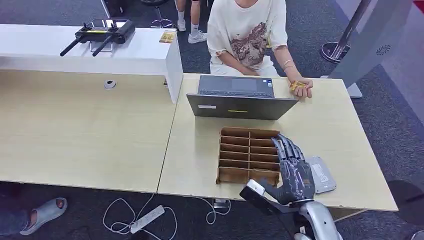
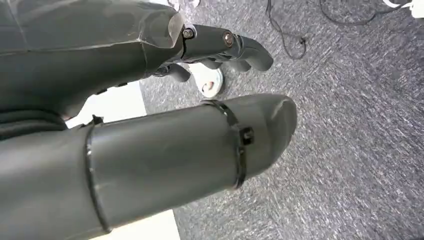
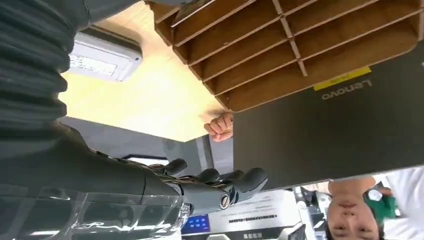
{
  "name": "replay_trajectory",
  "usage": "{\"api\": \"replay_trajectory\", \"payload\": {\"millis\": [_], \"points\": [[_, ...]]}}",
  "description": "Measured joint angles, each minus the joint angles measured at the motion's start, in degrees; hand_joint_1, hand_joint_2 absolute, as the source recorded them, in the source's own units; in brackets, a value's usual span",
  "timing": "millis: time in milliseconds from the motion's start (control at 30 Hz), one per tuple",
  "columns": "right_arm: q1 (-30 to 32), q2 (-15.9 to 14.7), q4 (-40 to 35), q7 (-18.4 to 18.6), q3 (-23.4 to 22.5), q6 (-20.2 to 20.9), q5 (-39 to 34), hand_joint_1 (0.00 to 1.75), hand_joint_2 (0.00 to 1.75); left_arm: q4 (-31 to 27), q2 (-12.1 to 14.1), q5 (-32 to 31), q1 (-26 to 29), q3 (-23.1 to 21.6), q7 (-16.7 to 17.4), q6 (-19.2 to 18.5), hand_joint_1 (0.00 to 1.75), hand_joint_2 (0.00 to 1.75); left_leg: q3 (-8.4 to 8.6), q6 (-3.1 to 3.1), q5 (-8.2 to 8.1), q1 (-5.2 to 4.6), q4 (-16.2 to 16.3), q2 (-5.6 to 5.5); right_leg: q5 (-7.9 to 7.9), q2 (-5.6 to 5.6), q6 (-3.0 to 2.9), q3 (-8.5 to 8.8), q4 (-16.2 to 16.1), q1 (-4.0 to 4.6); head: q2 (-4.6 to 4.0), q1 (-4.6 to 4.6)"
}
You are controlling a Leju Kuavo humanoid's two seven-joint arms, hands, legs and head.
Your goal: Pass the card to the sensor for recognition and then transmit it.
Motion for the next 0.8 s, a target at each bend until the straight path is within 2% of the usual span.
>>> {"api": "replay_trajectory", "payload": {"millis": [300,333,400,467,633,700,800], "points": [[0.96,-1.07,-0.37,0.63,0.0,0.04,0.74,0.0,1.75,0.0,-0.35,-1.29,-0.05,0.0,0.11,-0.02,0.0,0.0,0.0,0.0,0.0,0.0,0.0,0.02,0.0,0.02,0.0,0.0,0.0,0.0,0.0,0.0],[0.97,-1.09,-0.37,0.72,0.0,0.04,0.79,0.07,1.75,0.0,-0.37,-1.35,-0.05,0.0,0.11,0.02,0.0,0.0,0.0,0.0,0.0,0.0,0.0,0.02,0.0,0.02,0.0,0.0,0.0,0.0,0.0,0.0],[0.96,-1.09,-0.35,0.79,0.0,0.09,0.79,0.09,1.75,0.0,-0.39,-1.38,-0.06,0.0,0.11,0.13,0.0,0.0,0.0,0.0,0.0,0.0,0.0,0.02,0.0,0.02,0.0,0.0,0.0,0.0,0.0,0.0],[0.84,-1.09,-0.15,0.74,0.0,0.22,0.81,0.05,1.75,0.0,-0.46,-1.38,-0.07,0.0,0.11,0.17,0.0,0.0,-0.01,0.0,0.0,0.0,0.0,0.02,0.0,0.02,0.0,0.01,0.0,0.0,0.0,0.0],[-0.3,-1.09,1.33,0.24,0.48,0.37,0.79,0.19,1.75,0.02,-0.66,-1.27,-0.14,0.0,0.09,0.15,0.0,0.0,-0.01,0.0,0.0,0.0,0.0,0.03,0.0,0.02,0.0,0.01,0.0,0.0,0.0,0.0],[-1.05,-1.09,2.53,0.22,1.03,0.63,0.79,0.17,1.75,0.02,-0.66,-1.27,-0.15,0.0,0.0,0.13,0.0,0.0,0.0,0.0,0.0,0.0,0.0,0.03,0.0,0.02,0.0,0.01,0.01,0.0,0.0,-0.02],[-2.03,-1.09,4.26,0.17,1.68,0.57,0.63,0.31,1.75,0.02,-0.72,-1.16,-0.26,0.0,-0.02,0.17,0.0,0.0,-0.01,0.0,0.0,0.0,0.0,0.01,0.0,0.01,0.0,0.01,0.01,0.0,0.0,0.0]]}}
